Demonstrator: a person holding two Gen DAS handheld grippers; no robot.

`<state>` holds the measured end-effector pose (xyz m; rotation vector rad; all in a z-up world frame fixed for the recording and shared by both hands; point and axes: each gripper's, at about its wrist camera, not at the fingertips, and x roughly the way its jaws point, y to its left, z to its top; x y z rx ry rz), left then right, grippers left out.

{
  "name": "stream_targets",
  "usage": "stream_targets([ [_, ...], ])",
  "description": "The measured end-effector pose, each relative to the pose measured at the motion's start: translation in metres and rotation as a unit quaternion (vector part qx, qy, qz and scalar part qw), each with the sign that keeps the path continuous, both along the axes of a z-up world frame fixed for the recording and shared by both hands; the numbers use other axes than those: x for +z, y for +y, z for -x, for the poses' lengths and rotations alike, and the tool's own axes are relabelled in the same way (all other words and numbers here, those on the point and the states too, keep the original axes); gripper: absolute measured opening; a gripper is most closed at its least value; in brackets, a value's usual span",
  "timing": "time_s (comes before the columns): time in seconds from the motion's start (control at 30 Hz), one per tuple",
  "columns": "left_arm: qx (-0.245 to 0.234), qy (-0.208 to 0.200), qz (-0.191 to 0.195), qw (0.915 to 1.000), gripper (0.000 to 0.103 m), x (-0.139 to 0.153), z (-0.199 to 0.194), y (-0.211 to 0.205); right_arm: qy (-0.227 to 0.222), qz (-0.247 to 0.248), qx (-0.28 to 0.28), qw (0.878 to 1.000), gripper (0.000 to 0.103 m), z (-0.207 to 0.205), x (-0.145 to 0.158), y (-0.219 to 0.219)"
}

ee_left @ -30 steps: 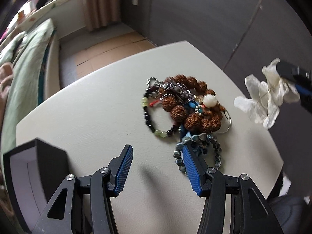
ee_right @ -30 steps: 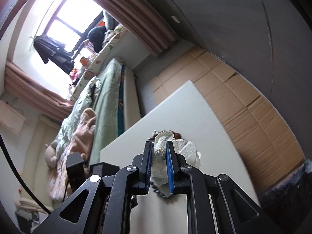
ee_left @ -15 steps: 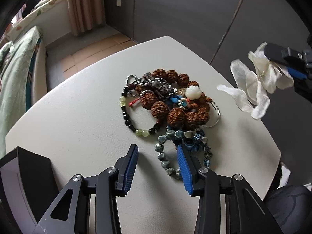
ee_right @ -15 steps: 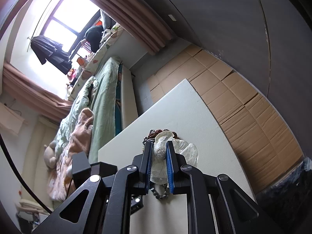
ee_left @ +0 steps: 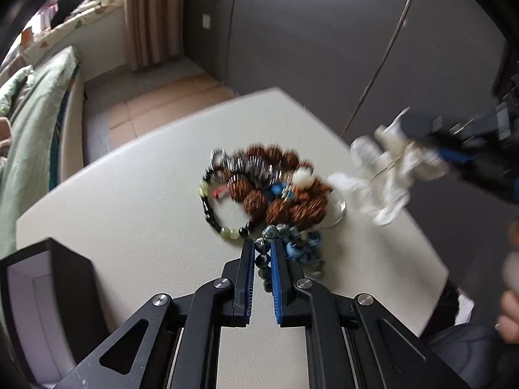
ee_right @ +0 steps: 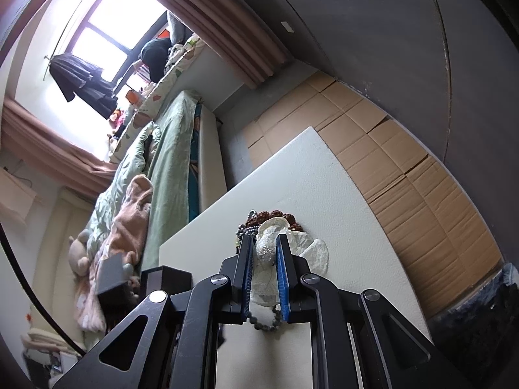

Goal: Organize jewelry
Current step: 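Grasp the dark bead bracelet with the left tool while the right tool holds the pouch, then lower the bracelet and pouch into the black box and open both tools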

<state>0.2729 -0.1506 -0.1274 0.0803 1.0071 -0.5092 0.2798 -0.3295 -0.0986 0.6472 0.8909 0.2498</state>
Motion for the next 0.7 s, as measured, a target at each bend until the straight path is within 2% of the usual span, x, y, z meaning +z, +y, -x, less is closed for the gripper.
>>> stream_targets([
  [0.2, 0.031, -0.055, 0.012, 0.9979, 0.01, 0.041, 0.018, 0.018, -0.029, -0.015, 0.017, 0.999, 0.015, 0.003, 0.01, 0.015],
  [0.4, 0.07, -0.084, 0.044, 0.993, 0.01, 0.071, 0.022, 0.046, -0.058, -0.03, 0.034, 0.997, 0.015, 0.004, 0.024, 0.039],
  [0.7, 0.162, -0.119, 0.074, 0.9768, 0.01, 0.1, 0.044, 0.118, -0.084, -0.04, 0.074, 0.993, 0.015, 0.005, 0.035, 0.088],
])
